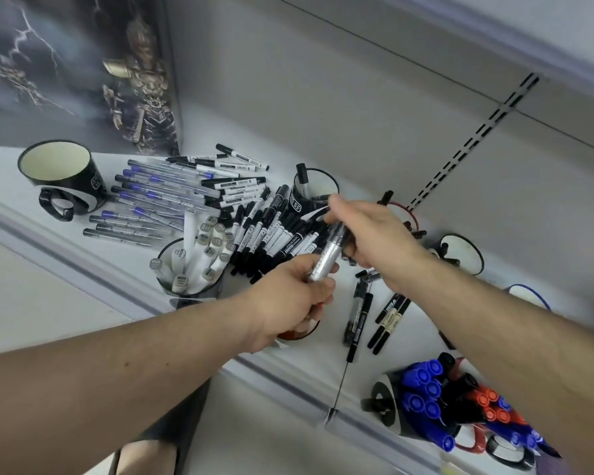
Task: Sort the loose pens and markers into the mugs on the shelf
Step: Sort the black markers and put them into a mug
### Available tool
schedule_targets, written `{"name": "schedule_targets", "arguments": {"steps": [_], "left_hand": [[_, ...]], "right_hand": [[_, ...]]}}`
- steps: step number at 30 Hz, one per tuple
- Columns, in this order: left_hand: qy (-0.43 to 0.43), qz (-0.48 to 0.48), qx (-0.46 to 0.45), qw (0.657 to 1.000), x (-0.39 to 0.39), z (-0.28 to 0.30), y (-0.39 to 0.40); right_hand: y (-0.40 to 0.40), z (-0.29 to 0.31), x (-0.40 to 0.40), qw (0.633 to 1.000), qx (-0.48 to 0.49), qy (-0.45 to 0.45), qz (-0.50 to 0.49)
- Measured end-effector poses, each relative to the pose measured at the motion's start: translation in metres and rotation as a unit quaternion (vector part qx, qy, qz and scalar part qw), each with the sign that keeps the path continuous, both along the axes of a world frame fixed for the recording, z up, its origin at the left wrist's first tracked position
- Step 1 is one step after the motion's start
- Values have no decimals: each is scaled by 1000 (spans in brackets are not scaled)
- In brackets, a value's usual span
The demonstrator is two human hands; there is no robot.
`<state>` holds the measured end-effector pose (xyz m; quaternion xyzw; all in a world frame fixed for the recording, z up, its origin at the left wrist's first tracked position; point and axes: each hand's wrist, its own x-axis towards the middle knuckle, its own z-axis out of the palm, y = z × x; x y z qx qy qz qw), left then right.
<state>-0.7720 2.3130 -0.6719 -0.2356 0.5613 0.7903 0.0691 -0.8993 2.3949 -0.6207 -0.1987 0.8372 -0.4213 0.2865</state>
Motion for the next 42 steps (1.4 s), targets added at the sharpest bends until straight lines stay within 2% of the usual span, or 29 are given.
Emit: {"name": "schedule_targets", "arguments": {"steps": [3, 5, 8, 11, 15, 19, 23, 31, 37, 40, 42], "left_hand": [[0, 9, -27, 1000, 1, 2, -1], [-13, 41, -7, 999, 1, 4, -7], [-44, 90, 8, 995, 0, 1, -19], [-48, 105, -10, 993, -2, -2, -23], [-57, 128, -43, 989, -10, -5, -26], [-57, 125, -39, 990, -8, -10, -28], [-60, 120, -30, 991, -1, -11, -30], [-62, 125, 6, 990, 6, -8, -34], [-62, 118, 8, 991, 6, -3, -26], [-60, 112, 19, 992, 3, 1, -19], [-56, 109, -3, 992, -2, 1, -13]], "right_hand": [[-4, -2, 10, 998, 5, 55, 3], [-4, -2, -4, 991, -6, 114, -68], [-11, 4, -42, 958, -70, 191, -202], [-33, -9, -79, 943, -75, 221, -236], [-68, -46, -103, 955, -7, 238, -177], [-78, -80, -110, 964, 130, 219, -82], [-79, -97, -110, 955, 165, 240, -47], [-58, -69, -101, 948, 71, 283, -131], [18, -14, -89, 903, -56, 374, -206], [49, 9, -85, 871, -45, 437, -219], [63, 13, -84, 862, -17, 447, -237]]}}
